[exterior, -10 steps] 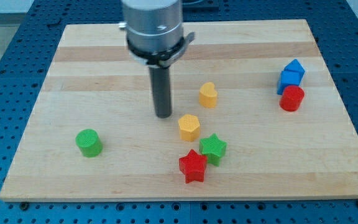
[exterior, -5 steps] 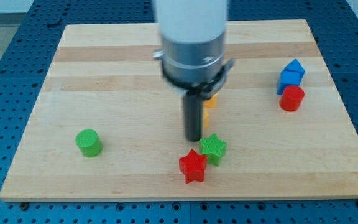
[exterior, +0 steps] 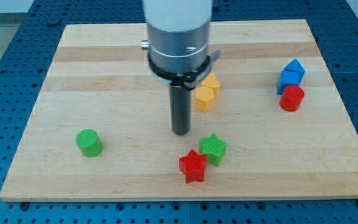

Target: Move the yellow hexagon to the red circle

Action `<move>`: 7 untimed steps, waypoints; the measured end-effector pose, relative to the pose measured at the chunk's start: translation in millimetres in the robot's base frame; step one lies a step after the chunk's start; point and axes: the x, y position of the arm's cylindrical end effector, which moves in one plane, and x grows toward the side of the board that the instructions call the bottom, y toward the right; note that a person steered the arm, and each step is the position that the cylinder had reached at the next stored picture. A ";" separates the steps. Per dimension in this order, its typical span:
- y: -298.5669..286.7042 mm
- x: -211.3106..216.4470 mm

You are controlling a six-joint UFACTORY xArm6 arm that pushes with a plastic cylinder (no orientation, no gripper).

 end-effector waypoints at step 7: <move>109.1 -72.0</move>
